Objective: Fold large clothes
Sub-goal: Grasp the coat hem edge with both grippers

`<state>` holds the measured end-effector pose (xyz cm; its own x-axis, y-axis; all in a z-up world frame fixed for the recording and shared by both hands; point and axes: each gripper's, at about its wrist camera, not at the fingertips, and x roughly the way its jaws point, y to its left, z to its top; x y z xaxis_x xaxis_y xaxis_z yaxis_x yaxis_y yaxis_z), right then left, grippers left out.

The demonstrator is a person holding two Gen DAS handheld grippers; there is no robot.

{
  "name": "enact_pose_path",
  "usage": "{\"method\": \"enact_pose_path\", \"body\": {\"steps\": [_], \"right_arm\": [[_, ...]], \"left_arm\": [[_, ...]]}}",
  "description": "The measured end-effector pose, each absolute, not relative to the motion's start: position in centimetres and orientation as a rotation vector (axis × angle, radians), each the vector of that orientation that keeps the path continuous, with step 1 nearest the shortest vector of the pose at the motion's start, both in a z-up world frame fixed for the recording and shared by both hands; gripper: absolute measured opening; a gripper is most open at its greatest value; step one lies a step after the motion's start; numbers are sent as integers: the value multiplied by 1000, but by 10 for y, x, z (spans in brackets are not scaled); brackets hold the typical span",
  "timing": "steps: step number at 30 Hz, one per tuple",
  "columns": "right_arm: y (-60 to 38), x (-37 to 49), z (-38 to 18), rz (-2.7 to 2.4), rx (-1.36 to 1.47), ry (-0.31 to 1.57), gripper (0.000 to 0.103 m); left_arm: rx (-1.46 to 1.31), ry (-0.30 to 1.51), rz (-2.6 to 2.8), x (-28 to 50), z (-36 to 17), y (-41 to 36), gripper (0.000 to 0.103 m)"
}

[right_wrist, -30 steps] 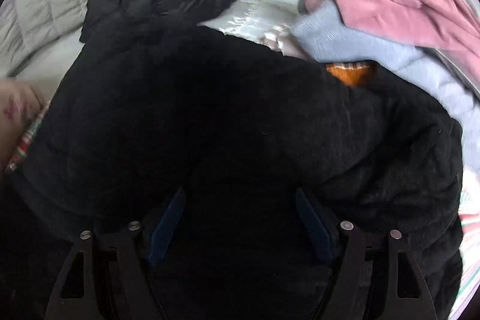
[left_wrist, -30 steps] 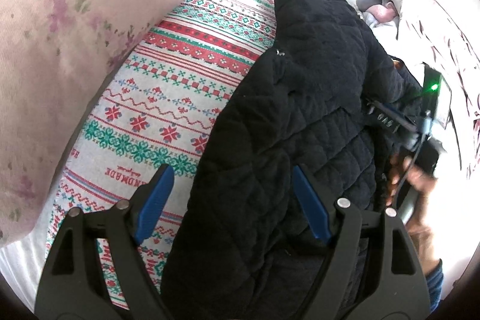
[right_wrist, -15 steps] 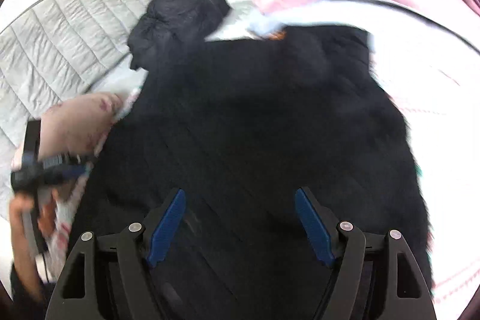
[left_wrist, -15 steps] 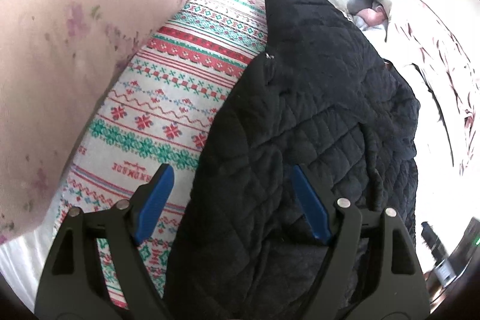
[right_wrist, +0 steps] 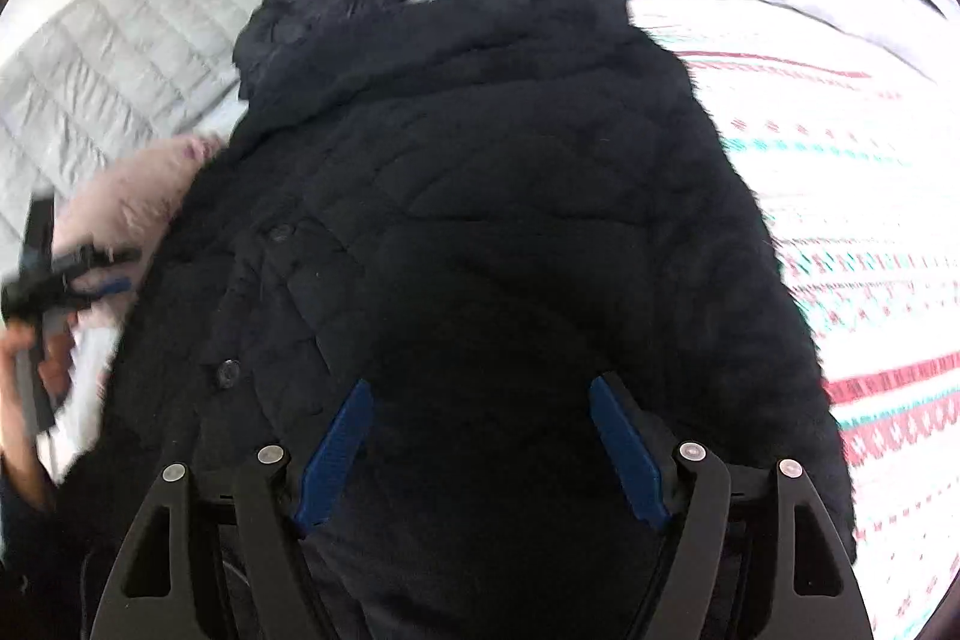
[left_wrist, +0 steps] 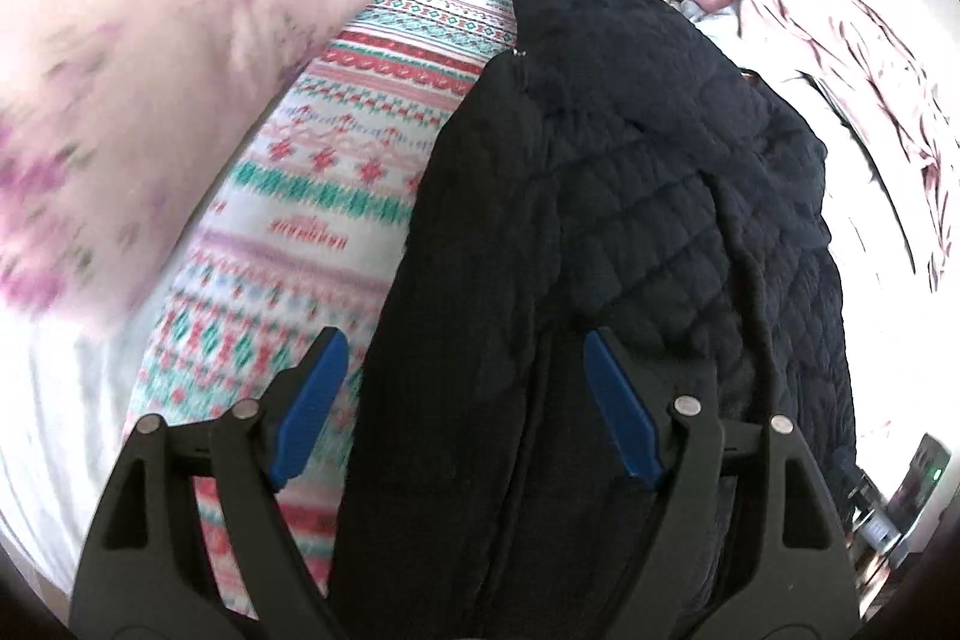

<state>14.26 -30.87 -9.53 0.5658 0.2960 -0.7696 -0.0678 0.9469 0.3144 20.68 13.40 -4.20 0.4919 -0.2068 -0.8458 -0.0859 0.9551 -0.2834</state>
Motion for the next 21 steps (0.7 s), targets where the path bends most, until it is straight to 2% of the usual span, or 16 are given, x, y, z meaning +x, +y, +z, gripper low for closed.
{"method": "enact_pose_path", "body": {"steps": [4, 8, 11, 16, 21], "right_arm": [[-341, 128, -87, 157, 338, 934, 77], [-347, 125, -114, 130, 344, 1048, 74], [-342, 117, -106, 122, 284, 1016, 71], [-371, 81, -85, 149, 440, 942, 71], [-399, 46, -98, 108, 541, 940, 70]], "left_arm": [[-308, 1041, -86, 174, -38, 142, 80], [-284, 1022, -62, 147, -42, 146, 80], [-281, 1039, -60, 132, -49, 146, 80], [-360, 1064, -72, 90, -60, 163, 80], [-425, 1090, -66, 57, -69, 179, 80]]}}
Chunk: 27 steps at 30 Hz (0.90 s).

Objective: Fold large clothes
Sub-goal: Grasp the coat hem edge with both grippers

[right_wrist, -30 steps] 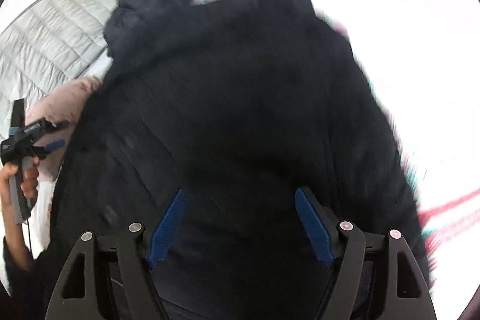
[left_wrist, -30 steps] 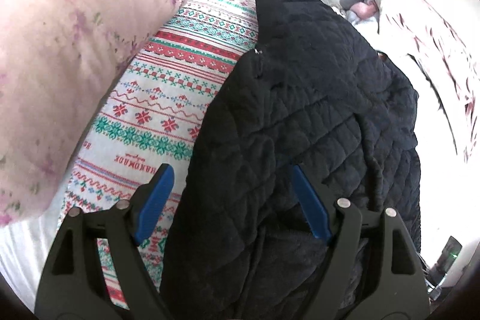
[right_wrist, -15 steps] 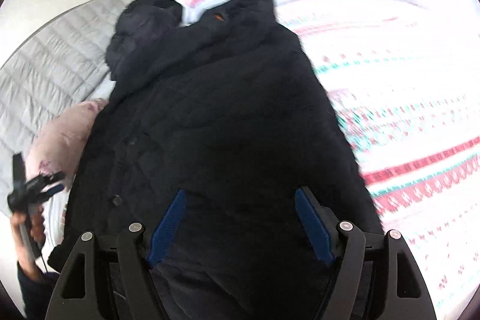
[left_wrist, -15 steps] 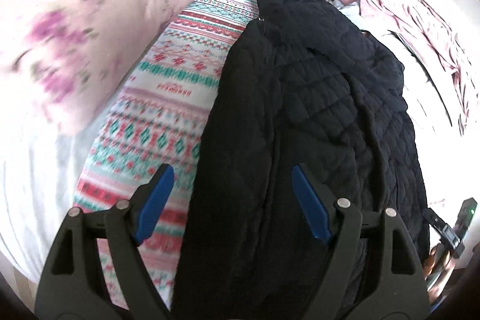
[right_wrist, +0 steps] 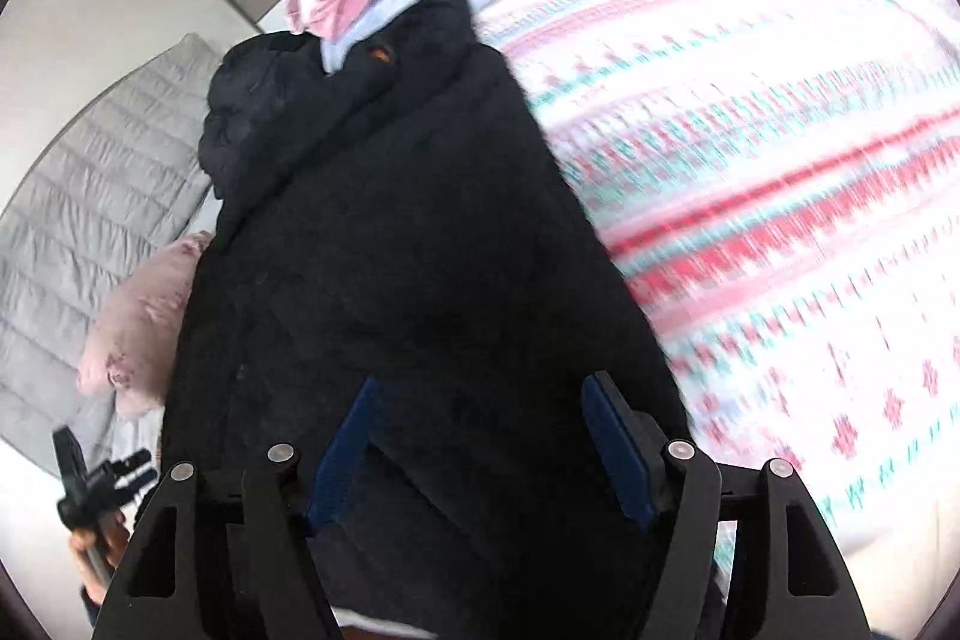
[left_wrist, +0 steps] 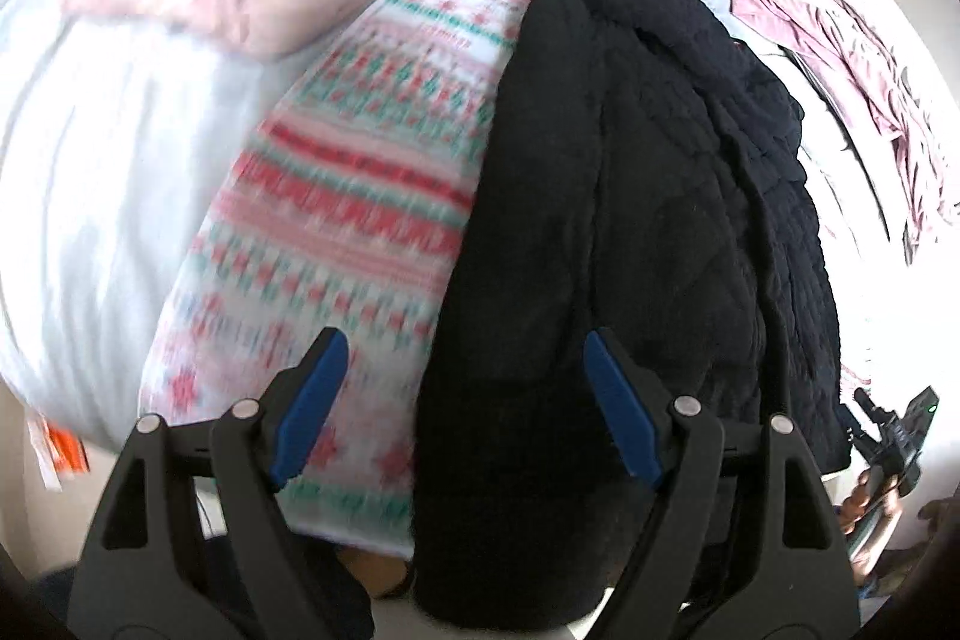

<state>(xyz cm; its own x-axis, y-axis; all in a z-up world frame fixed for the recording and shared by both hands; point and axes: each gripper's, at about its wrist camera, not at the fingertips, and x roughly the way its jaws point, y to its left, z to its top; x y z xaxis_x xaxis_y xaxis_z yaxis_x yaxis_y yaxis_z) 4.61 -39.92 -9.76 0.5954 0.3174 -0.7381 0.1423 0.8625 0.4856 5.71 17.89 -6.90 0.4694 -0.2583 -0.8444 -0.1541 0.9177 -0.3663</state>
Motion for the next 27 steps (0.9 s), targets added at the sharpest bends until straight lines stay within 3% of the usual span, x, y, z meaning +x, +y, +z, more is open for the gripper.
{"method": "enact_pose_path", "body": {"steps": [4, 7, 15, 19, 21, 23, 25, 27], "right_arm": [[-417, 16, -96, 108, 644, 867, 70], [-432, -2, -96, 81, 725, 816, 61], [-440, -35, -117, -44, 802, 904, 61], [-435, -44, -119, 12, 801, 861, 62], [-436, -47, -119, 52, 849, 802, 56], [-441, -53, -118, 135, 929, 740, 47], [-441, -52, -119, 161, 965, 721, 46], [-439, -49, -121, 132, 955, 745, 47]], "left_arm": [[-455, 1097, -123, 31, -77, 174, 80], [-471, 1057, -140, 14, -78, 170, 80], [-556, 1007, -165, -6, -79, 176, 80], [-575, 1035, -211, -4, -89, 167, 80], [-584, 1043, -228, -2, -92, 162, 79], [-558, 1043, -209, -2, -92, 157, 70], [-544, 1041, -205, -2, -92, 155, 56], [-538, 1038, -202, -1, -92, 154, 50]]}}
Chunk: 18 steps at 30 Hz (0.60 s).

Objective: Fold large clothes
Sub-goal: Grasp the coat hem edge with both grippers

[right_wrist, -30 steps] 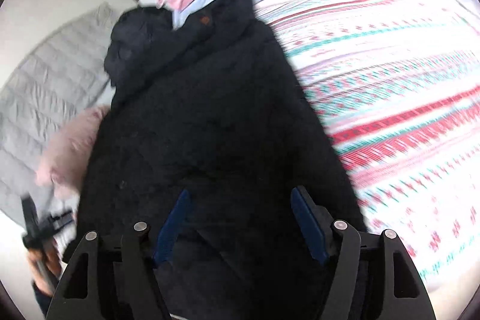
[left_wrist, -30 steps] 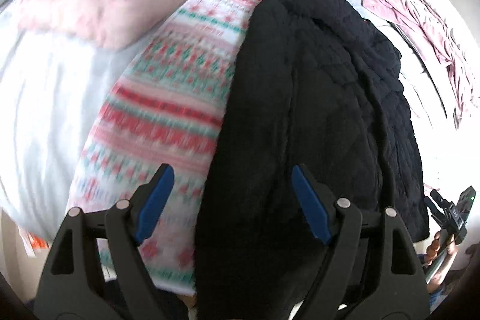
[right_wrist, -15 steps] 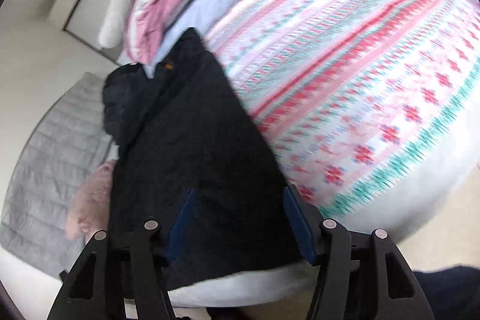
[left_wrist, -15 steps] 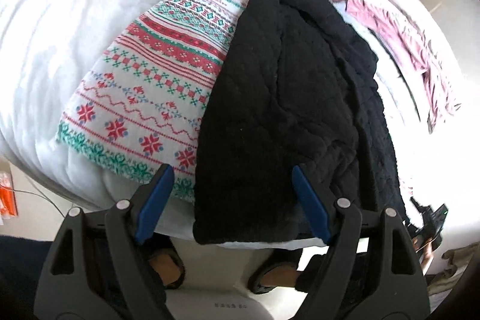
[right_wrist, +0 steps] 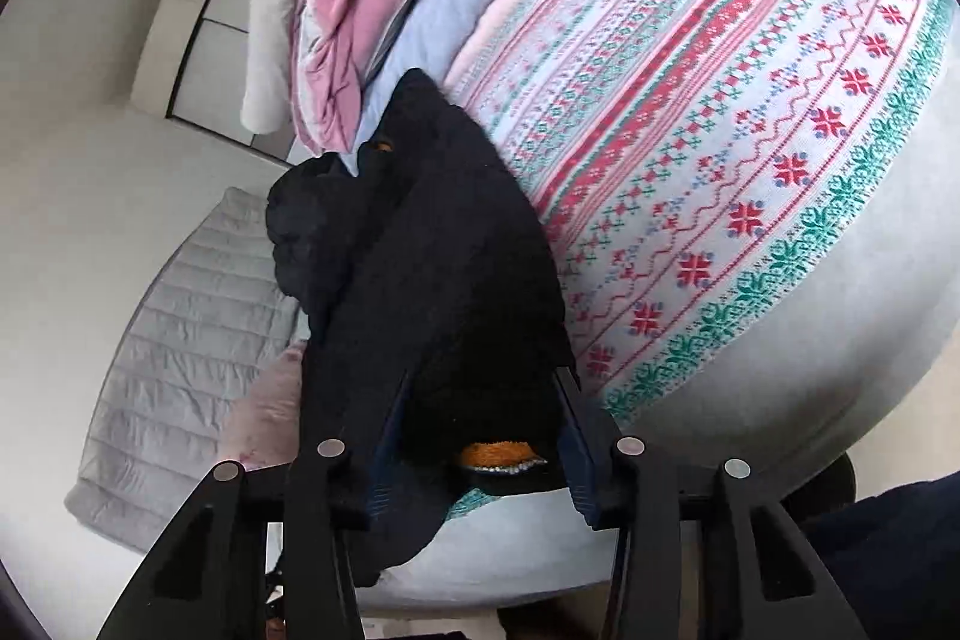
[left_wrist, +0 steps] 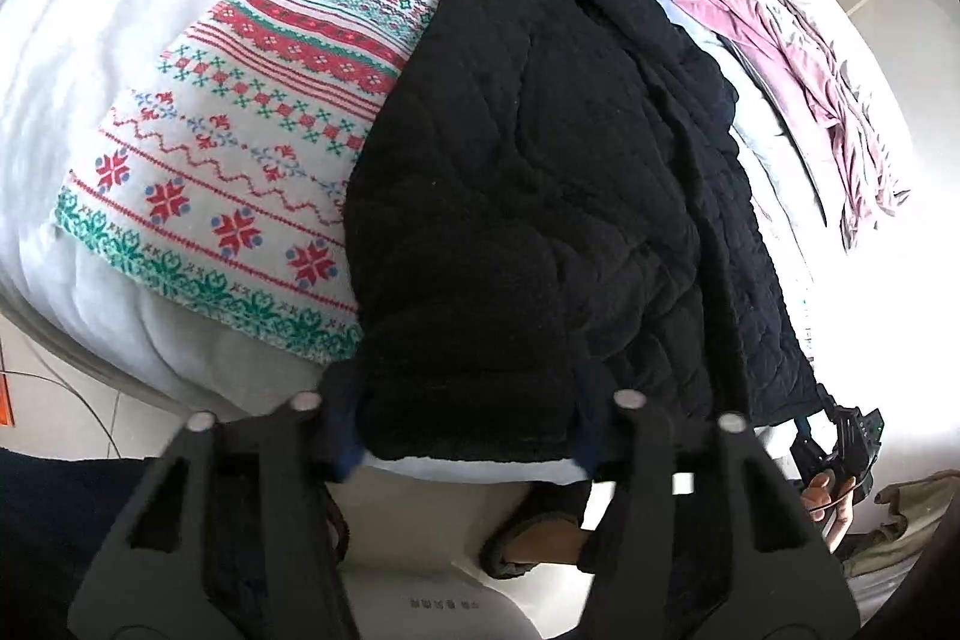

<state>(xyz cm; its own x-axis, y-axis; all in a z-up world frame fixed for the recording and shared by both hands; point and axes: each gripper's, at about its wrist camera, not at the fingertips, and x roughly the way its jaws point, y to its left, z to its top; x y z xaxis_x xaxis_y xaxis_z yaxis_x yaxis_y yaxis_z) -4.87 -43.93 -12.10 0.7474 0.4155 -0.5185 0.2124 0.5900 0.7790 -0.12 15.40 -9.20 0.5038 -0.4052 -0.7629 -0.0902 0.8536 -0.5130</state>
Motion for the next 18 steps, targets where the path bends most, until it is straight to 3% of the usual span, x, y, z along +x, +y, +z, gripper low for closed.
{"method": "enact_pose_path", "body": {"steps": [3, 5, 9, 11, 14, 18], "right_arm": [[-437, -45, -133, 84, 1005, 766, 50], [-437, -44, -136, 70, 1003, 774, 51], [-428, -37, -140, 28, 954, 810, 52], [-424, -37, -139, 21, 929, 807, 50], [-420, -40, -134, 37, 898, 780, 28], [-422, -47, -116, 103, 902, 693, 14]], "left_arm": [[-514, 1053, -199, 4, -96, 149, 50], [-523, 1059, -201, 7, -100, 148, 58], [-451, 1053, -190, 8, -97, 138, 58], [-425, 1045, -178, 8, -96, 136, 41], [-437, 1018, -179, 6, -93, 138, 19], [-421, 948, -168, -4, -75, 140, 14]]}}
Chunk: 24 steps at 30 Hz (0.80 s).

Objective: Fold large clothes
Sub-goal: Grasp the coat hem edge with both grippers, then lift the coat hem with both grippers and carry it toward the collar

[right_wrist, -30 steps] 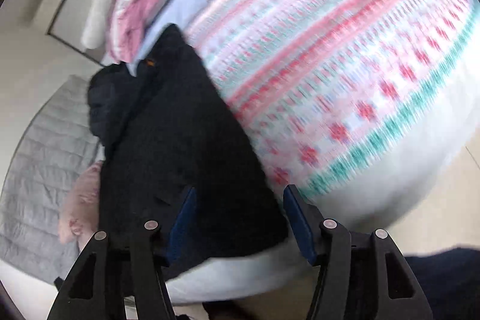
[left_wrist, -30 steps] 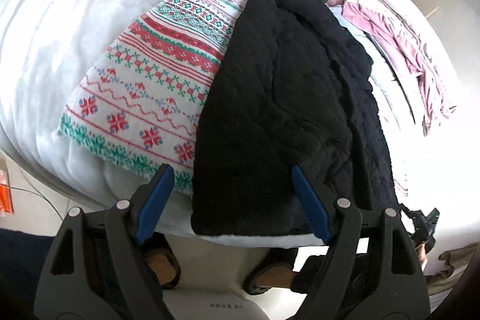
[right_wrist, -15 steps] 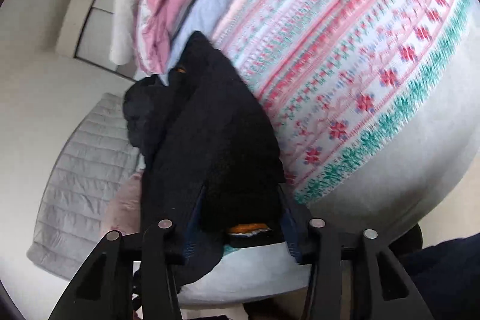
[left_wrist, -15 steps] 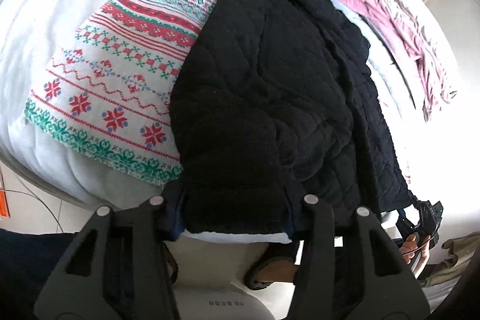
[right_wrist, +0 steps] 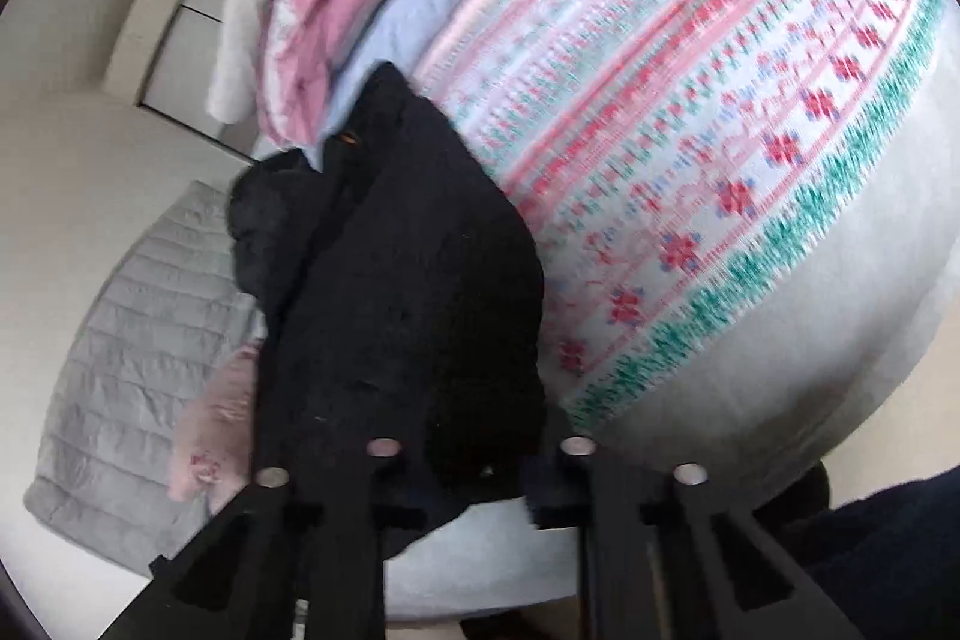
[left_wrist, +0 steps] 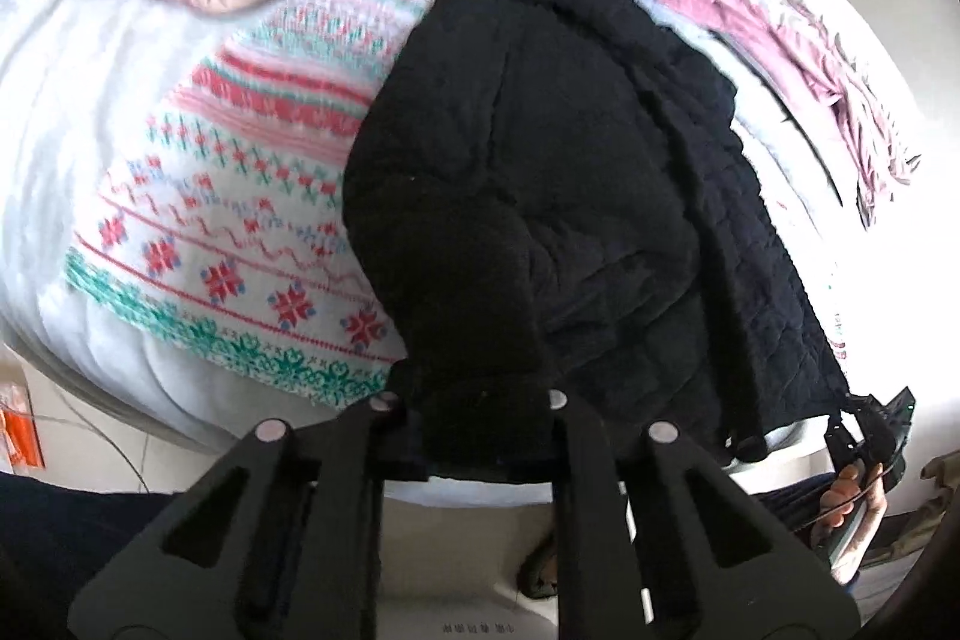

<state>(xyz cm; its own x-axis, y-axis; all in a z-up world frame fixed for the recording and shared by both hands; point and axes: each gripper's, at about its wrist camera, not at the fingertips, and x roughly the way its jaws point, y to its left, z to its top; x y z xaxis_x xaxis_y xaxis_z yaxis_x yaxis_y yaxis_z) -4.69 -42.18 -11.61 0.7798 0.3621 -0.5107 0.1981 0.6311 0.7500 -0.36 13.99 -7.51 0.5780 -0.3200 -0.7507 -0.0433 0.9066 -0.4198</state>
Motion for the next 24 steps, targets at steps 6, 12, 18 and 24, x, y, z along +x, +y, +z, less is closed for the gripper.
{"method": "enact_pose_path", "body": {"steps": [6, 12, 18, 24], "right_arm": [[-413, -73, -49, 185, 824, 528, 12], [-408, -110, 7, 251, 774, 416, 12], [-410, -166, 50, 305, 759, 295, 12], [-404, -195, 79, 331, 704, 220, 12]], "left_arm": [[-517, 845, -161, -28, -28, 155, 12], [-593, 739, -205, -78, 29, 166, 12], [-607, 678, -322, -139, 75, 151, 12], [-558, 580, -313, -162, 99, 148, 12]]}}
